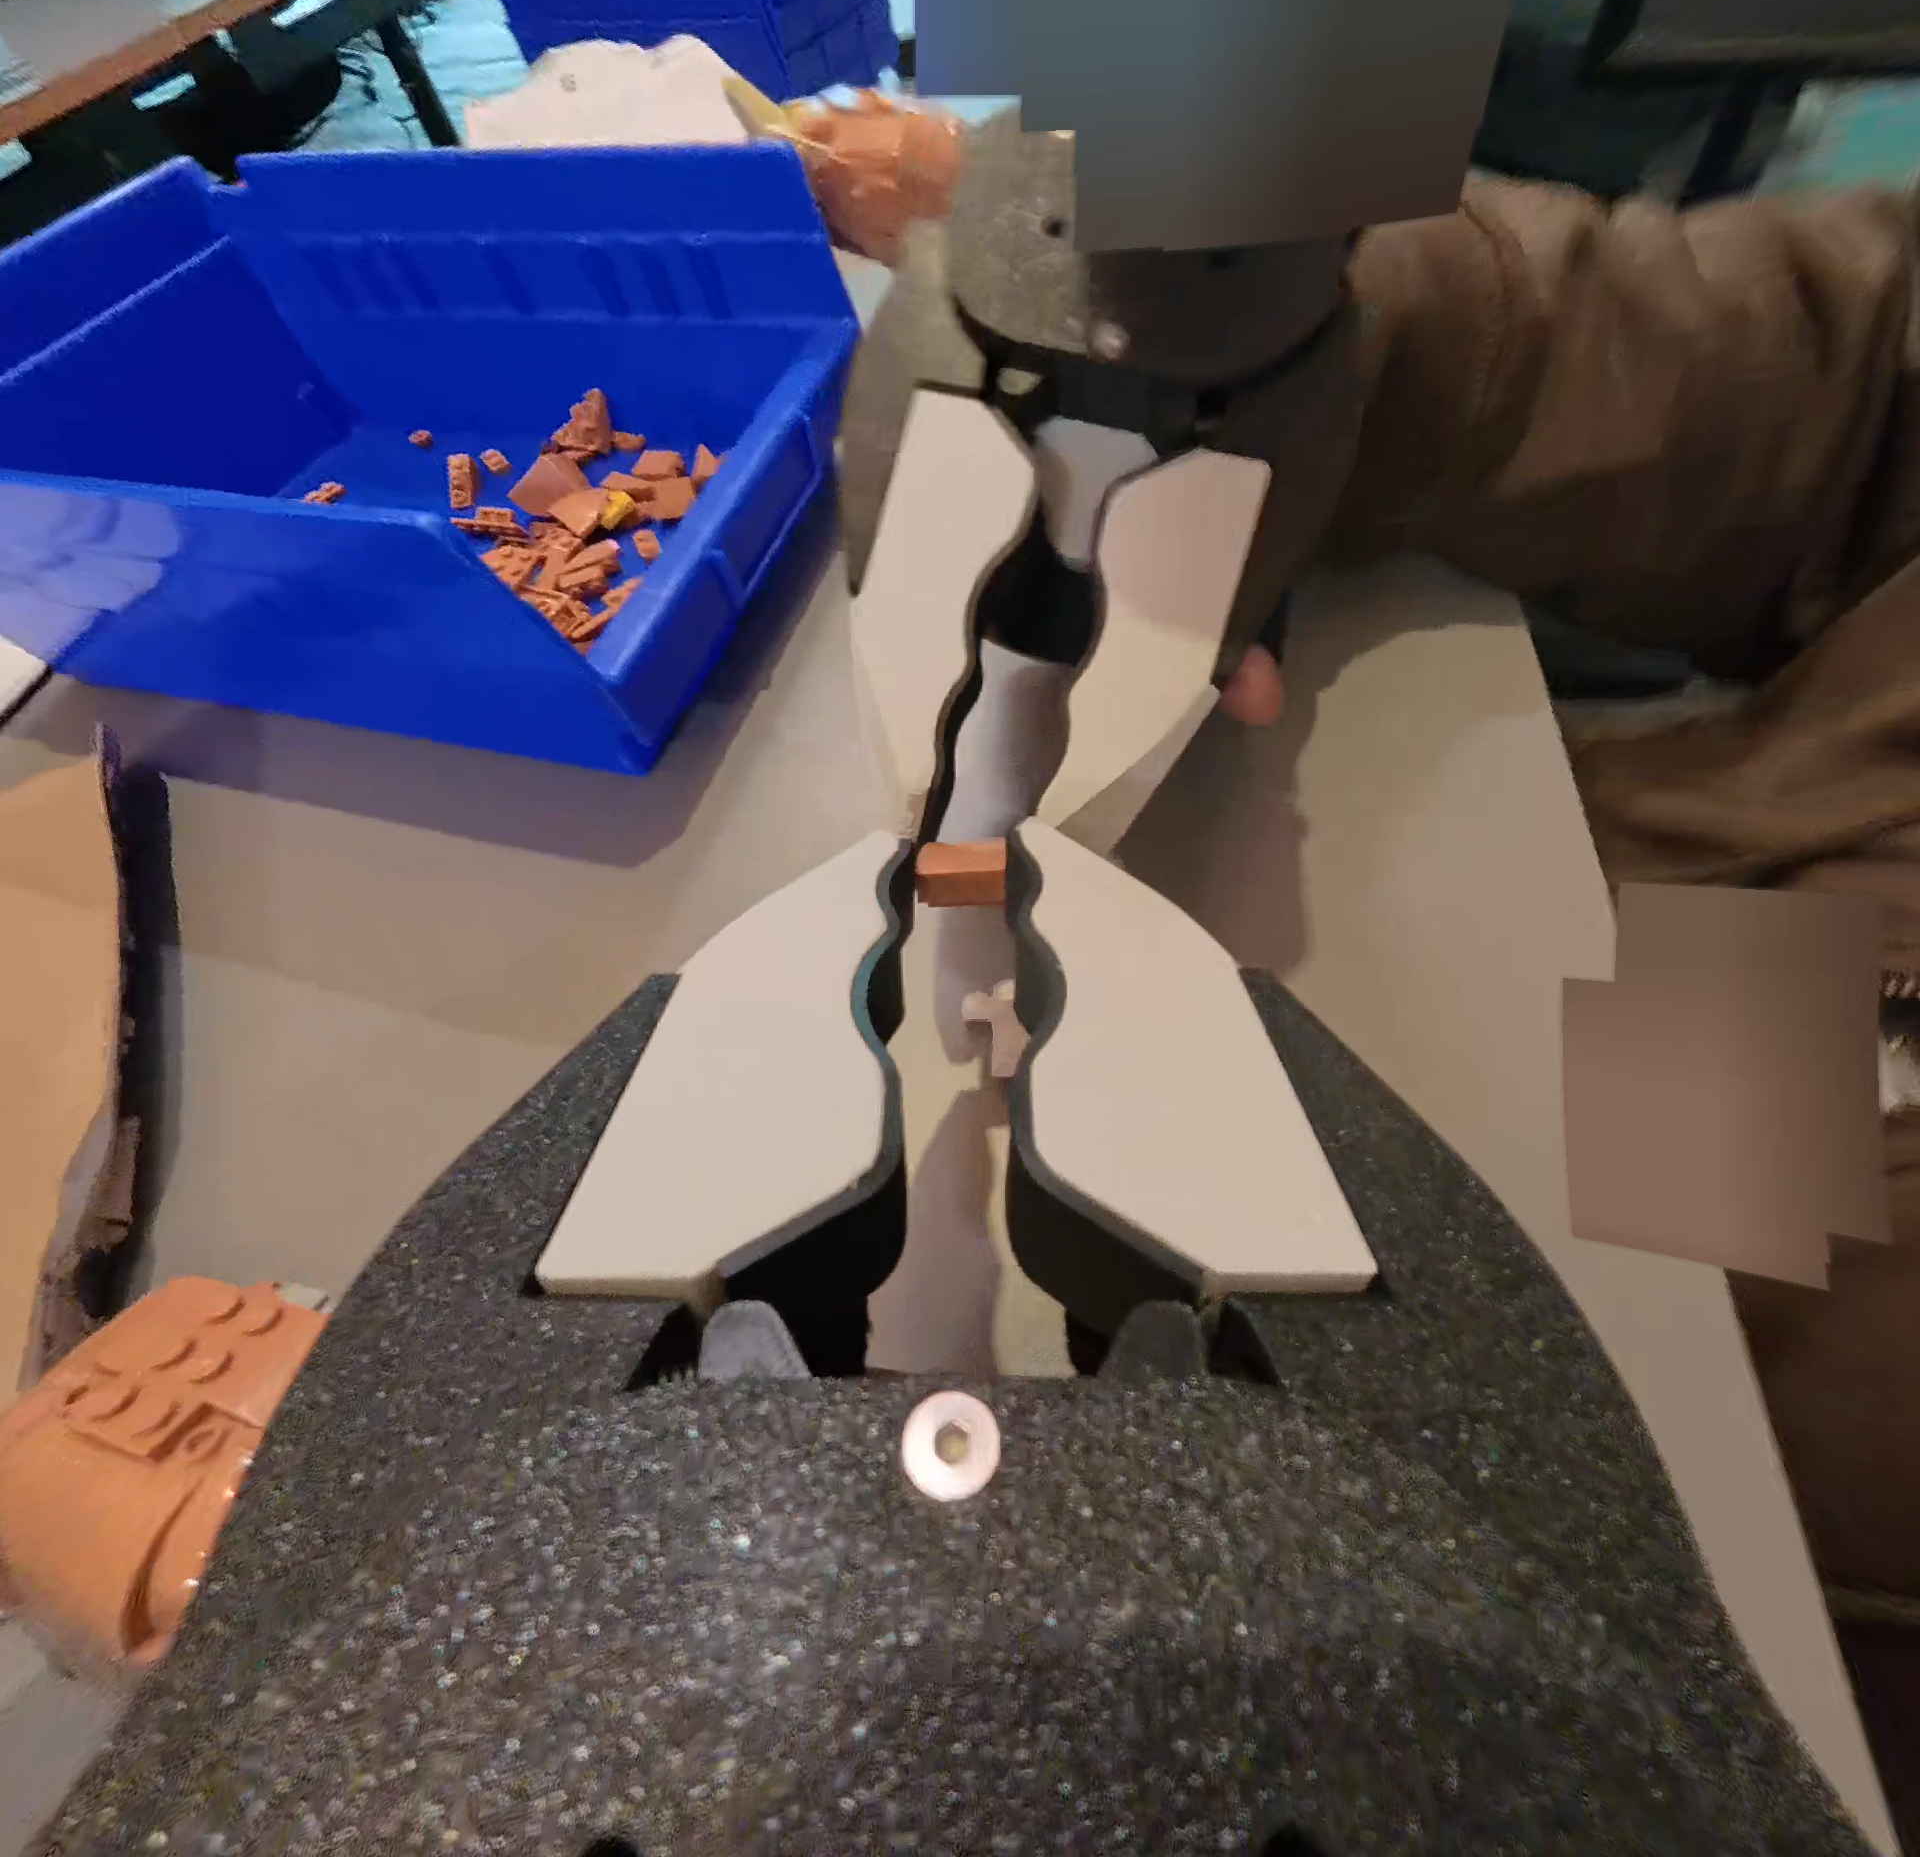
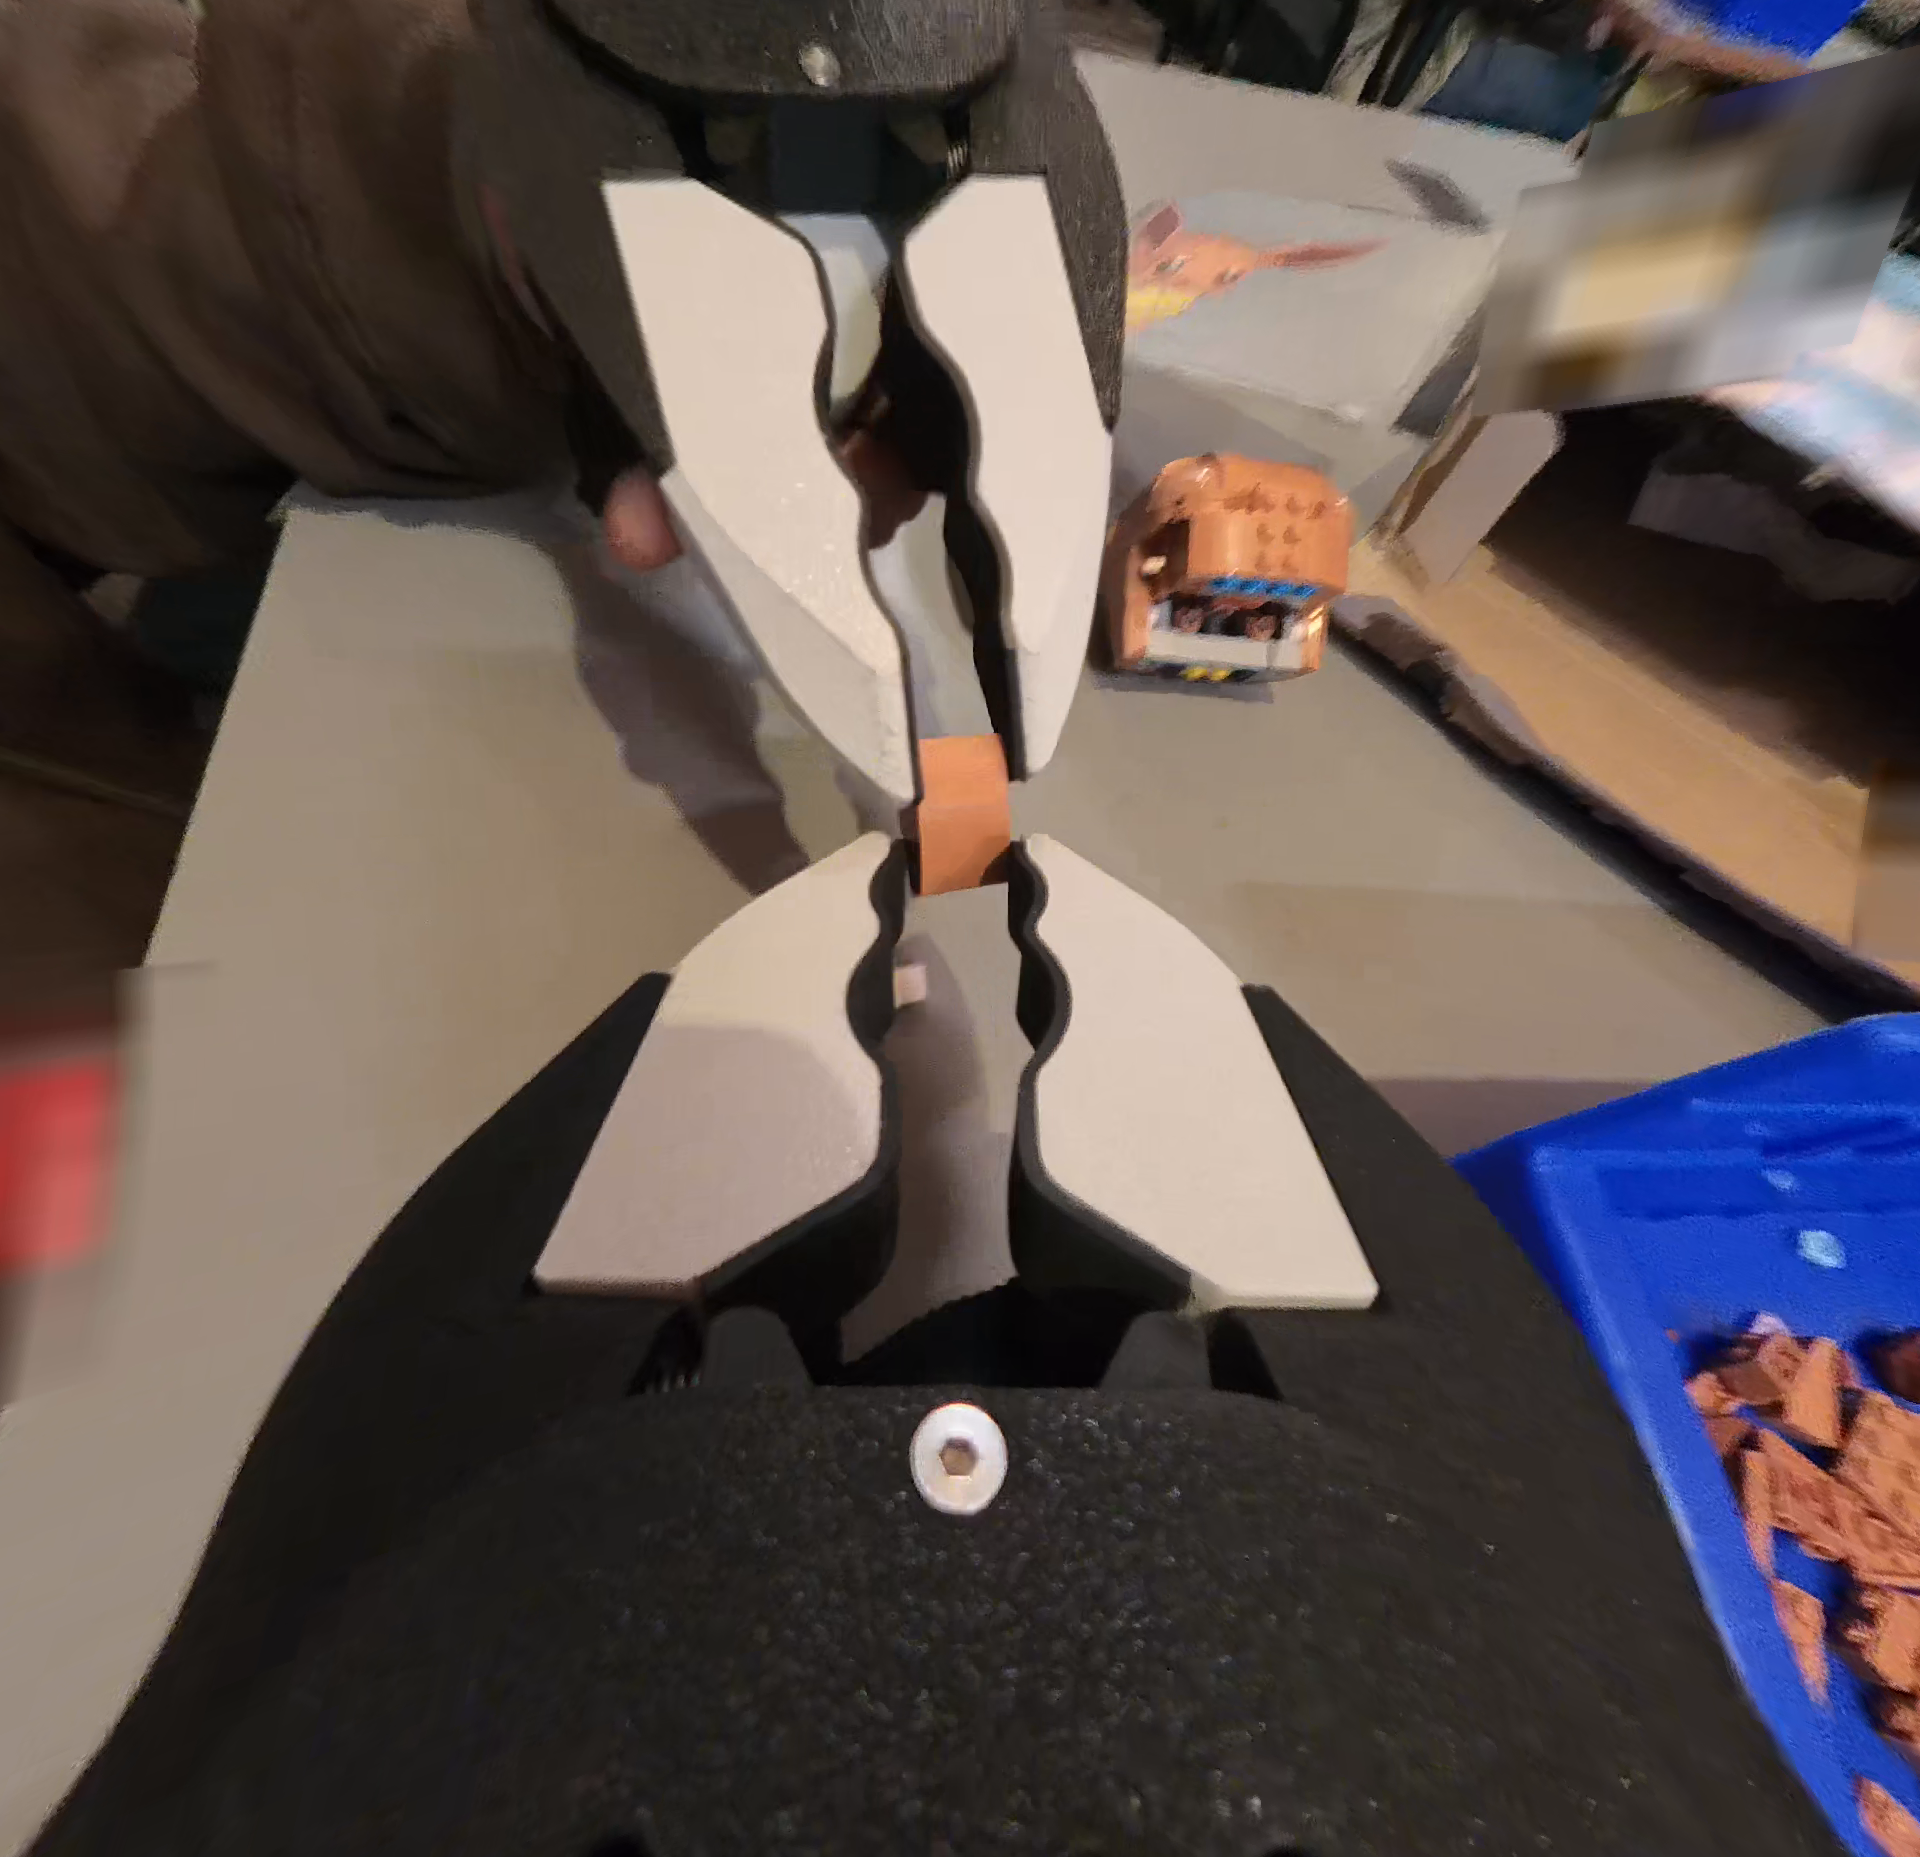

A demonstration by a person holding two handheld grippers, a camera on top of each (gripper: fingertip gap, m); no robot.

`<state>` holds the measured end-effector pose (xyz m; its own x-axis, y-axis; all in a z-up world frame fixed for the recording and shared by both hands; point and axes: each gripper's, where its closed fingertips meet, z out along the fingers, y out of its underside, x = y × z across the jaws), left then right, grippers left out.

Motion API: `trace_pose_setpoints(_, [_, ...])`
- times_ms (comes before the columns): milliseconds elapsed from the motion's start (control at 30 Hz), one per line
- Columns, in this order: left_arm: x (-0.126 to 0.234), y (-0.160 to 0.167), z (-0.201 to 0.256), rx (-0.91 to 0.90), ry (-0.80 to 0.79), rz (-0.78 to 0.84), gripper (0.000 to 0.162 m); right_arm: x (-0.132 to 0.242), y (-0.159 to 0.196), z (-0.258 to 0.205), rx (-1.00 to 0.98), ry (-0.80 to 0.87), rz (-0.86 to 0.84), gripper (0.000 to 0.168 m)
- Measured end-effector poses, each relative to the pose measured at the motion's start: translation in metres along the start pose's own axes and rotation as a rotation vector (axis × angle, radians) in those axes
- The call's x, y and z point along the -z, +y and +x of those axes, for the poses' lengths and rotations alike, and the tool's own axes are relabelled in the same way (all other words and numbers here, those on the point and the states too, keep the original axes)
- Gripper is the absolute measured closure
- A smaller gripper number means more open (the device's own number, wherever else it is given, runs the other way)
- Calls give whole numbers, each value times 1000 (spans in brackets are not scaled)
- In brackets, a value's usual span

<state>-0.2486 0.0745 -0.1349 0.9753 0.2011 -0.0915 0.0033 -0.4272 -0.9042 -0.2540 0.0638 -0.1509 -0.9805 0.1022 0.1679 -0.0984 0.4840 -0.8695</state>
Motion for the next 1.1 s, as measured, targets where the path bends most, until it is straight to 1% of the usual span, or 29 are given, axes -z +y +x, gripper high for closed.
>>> trace_pose_setpoints(67, [6,-12,-7,123,3,91,146,6,-14,9,62,95,69,151])
trace_pose_setpoints(233, [31,-49,-31,448,27,449,146,29,-49,35,291,469,218,151])
trace_pose_setpoints(333, [45,-61,-43,618,32,641,146,39,-63,40,402,665,247,151])
trace_pose_setpoints(433, [49,-64,-47,762,50,783,146,39,-70,41,459,791,236,151])
trace_pose_setpoints(500, [50,-65,-48,821,39,870,146,40,-74,43,469,859,231,151])
trace_pose_setpoints(633, [52,-68,-46,884,39,986,146,39,-79,42,444,902,240,149])
trace_pose_setpoints(767, [44,-69,-40,876,35,983,146,37,-81,42,405,892,262,147])
trace_pose_setpoints(900, [42,-70,-38,873,44,988,146,39,-82,43,382,892,274,153])
trace_pose_setpoints(1100, [38,-71,-35,873,67,982,146,42,-83,42,358,862,310,152])
